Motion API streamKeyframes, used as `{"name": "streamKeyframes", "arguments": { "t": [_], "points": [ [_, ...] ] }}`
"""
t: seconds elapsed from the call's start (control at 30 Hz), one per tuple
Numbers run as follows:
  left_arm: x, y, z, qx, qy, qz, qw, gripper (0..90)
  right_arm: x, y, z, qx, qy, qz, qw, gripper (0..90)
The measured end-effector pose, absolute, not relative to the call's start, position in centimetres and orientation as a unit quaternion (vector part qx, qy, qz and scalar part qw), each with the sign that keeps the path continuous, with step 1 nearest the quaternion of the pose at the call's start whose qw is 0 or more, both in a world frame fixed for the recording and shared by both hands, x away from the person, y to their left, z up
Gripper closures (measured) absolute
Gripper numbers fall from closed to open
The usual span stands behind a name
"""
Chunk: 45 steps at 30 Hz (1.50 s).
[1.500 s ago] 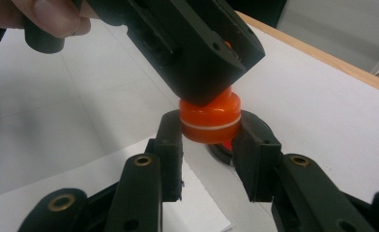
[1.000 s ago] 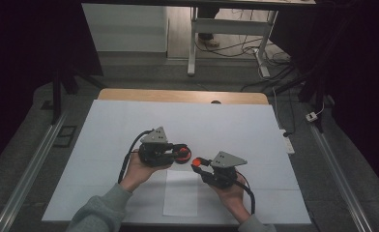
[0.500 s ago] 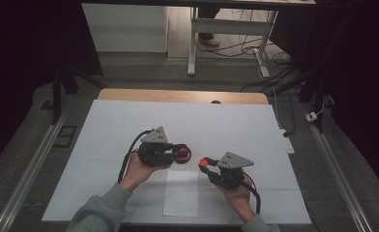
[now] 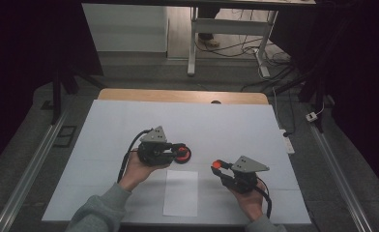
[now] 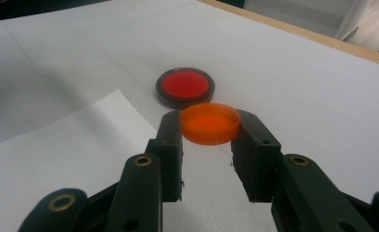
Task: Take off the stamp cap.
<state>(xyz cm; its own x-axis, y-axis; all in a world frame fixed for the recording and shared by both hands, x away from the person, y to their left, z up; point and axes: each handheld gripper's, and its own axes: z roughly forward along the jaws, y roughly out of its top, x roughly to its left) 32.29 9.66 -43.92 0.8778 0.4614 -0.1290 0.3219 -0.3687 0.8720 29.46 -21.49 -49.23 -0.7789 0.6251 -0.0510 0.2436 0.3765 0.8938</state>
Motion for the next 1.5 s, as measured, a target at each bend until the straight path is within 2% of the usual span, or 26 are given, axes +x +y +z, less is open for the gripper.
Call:
{"name": "streamKeyframes", "arguments": {
  "t": [0.87, 1.5],
  "points": [
    [32.8, 11.3, -43.3, 0.816, 0.254, 0.088, 0.512, 72.7, 28.7, -25.4, -49.5, 0.293, 0.797, 0.488, 0.202, 64.5],
    [33.7, 12.5, -43.2, 0.821, 0.27, 0.112, 0.491, 72.6, 28.8, -25.4, -49.6, 0.295, 0.796, 0.489, 0.201, 64.5]
  ]
}}
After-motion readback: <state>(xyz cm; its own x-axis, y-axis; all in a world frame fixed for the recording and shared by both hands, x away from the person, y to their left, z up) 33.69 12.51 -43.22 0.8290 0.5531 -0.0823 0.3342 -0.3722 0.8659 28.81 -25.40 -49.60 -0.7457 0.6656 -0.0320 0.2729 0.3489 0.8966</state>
